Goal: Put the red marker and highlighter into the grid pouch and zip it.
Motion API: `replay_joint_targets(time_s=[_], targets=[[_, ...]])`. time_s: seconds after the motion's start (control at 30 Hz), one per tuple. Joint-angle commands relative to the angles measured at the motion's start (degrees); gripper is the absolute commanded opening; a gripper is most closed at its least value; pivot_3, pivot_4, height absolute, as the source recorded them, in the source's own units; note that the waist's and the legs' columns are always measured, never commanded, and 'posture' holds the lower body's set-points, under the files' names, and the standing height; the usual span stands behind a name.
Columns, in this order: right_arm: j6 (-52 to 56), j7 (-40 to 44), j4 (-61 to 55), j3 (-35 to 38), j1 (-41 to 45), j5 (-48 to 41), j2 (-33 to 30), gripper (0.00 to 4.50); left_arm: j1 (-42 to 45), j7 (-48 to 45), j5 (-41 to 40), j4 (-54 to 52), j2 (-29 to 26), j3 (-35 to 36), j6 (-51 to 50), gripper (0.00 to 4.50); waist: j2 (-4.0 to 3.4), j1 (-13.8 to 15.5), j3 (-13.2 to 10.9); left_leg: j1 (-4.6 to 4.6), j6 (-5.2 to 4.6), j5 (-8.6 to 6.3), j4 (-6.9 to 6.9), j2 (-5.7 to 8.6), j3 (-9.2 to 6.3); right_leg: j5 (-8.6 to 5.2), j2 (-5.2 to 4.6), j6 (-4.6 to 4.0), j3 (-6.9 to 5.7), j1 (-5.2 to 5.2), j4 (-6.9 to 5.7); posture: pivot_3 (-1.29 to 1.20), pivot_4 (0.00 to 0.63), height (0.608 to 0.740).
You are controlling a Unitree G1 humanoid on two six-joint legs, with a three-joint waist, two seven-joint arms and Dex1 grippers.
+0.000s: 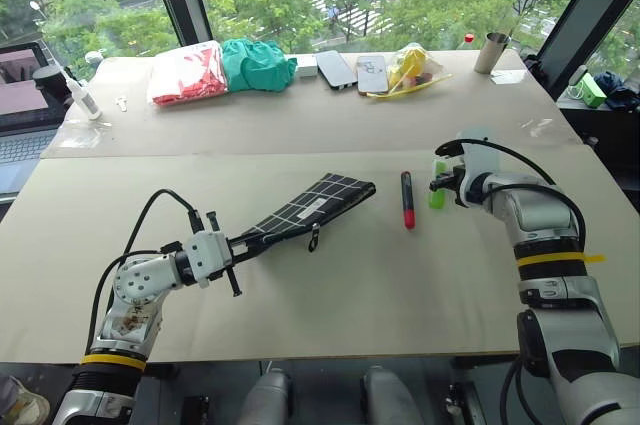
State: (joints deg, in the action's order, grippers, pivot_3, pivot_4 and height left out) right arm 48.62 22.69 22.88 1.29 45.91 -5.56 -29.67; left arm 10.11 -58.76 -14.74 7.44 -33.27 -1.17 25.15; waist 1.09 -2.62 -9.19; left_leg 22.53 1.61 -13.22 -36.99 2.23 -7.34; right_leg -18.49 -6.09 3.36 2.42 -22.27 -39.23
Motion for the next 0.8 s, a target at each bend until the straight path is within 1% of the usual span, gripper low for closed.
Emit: replay_joint_targets(time_s=[0.03,0.07,0.27,0.43,0.63,0.8], targets=[[-1.1,2.9,-2.9,-0.4,-0.4,-0.4,-1.3,0.82,0.3,0.4,-0.2,-1.3,0.0,0.4,0.9,0.0,0.0,0.0,0.0,0.0,0.0,0.0,0.0,0.0,0.01,0.0,0.0,0.0,0.0,0.0,0.0,0.0,0.15,0.74],[-0.6,4.2,-4.6,-0.8,-0.4,-0.8,-1.6,1.2,0.3,0.4,-0.2,-1.3,0.0,0.4,0.9,0.0,0.0,-0.1,0.0,0.0,0.0,0.0,0.01,0.0,0.01,0.0,0.0,0.0,0.01,-0.01,0.0,0.0,0.15,0.74],[4.6,4.1,-6.7,-0.5,1.8,-1.1,-1.1,3.27,0.3,0.4,-0.2,-1.2,0.1,0.3,0.9,0.0,0.0,-0.1,0.0,0.05,0.0,0.0,0.02,0.0,0.01,0.0,0.0,0.0,0.02,-0.08,-0.01,0.0,0.15,0.74],[3.9,2.3,-5.8,-2.2,1.2,1.5,-1.1,3.27,0.1,0.6,0.0,-1.5,0.5,0.0,0.8,0.0,0.0,-0.1,0.0,0.05,0.0,0.0,0.03,0.0,0.0,0.0,0.0,0.0,0.01,-0.09,-0.01,0.0,0.15,0.74],[5.8,-1.8,-4.4,-2.2,-0.7,2.4,2.1,3.27,0.1,0.8,0.2,-1.6,0.8,-0.1,0.6,0.0,0.0,-0.1,0.0,0.06,0.0,0.0,0.03,0.0,0.0,0.0,0.0,0.0,0.01,-0.09,-0.01,0.0,0.15,0.74],[5.3,-7.3,-1.0,1.5,-0.9,2.6,4.5,3.27,-0.1,1.0,0.2,-1.9,0.9,-0.2,0.5,0.0,0.0,-0.1,0.0,0.0,0.01,0.0,0.01,0.0,0.01,0.0,0.0,0.0,0.03,-0.04,-0.04,0.0,0.15,0.74]])
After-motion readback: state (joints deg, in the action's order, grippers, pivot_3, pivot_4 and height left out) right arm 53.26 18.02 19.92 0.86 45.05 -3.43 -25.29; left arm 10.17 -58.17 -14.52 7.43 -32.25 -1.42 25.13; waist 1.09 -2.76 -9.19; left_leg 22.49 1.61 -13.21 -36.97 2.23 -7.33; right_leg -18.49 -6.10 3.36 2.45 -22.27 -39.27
